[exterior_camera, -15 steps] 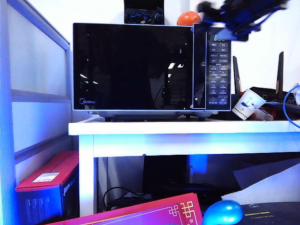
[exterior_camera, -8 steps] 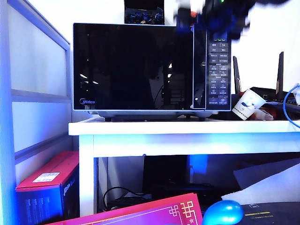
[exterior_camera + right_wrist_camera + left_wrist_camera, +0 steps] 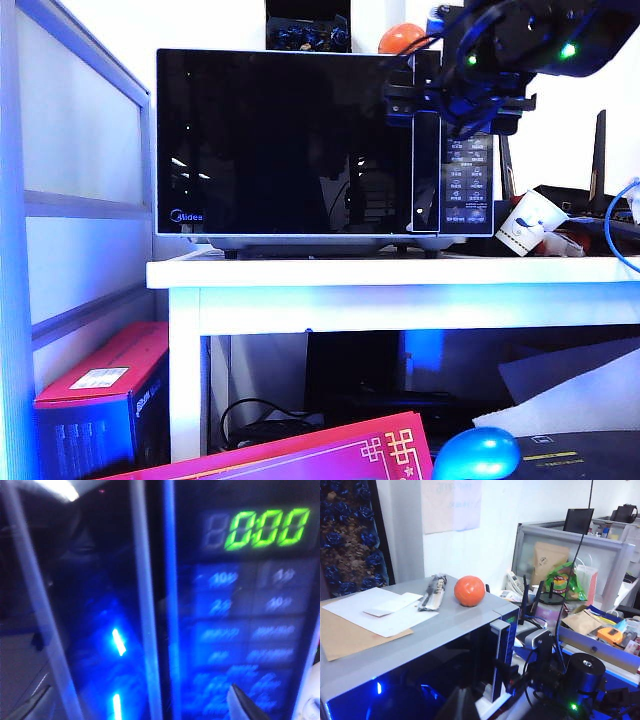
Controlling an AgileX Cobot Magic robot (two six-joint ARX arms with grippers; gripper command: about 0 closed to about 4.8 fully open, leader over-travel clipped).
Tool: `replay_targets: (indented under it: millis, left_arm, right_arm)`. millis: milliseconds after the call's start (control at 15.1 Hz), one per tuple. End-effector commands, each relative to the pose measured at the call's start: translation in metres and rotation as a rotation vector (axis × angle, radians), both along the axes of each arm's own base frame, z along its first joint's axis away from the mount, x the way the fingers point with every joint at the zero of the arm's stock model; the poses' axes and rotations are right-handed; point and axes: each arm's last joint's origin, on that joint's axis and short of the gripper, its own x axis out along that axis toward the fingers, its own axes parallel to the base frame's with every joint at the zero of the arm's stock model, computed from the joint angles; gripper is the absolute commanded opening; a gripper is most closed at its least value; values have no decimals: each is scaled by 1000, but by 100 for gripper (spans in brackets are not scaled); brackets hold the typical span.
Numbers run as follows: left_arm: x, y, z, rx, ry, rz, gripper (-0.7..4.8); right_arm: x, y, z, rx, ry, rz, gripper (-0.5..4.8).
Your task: Open the microwave door, place the orange inside the microwave, then close the microwave door.
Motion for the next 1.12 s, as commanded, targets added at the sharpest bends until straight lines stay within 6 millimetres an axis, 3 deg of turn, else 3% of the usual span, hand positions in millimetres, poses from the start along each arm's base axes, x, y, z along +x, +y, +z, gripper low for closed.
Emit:
replay_targets:
  millis: [66,462,529,595,1123]
  left_arm:
    - [-2,0,2,0,-9,-7,-6]
    - [-2,0,1,0,-5,-6,-5]
    - [-2,0,1,0,-5,-6,-5]
    - [-2,0,1,0,-5,-7,-5]
    - [-2,0,1,0,-5,-6,-5]
  right_arm:
    - [11,-4,13,18,-67,10,462]
    - [25,-1,20,5,-57,57,444]
    - [26,-1,20,2,-45,57,315]
    - [26,-1,19,-2,-45,57,252]
    - [20,1,29,-18,-54,65,252]
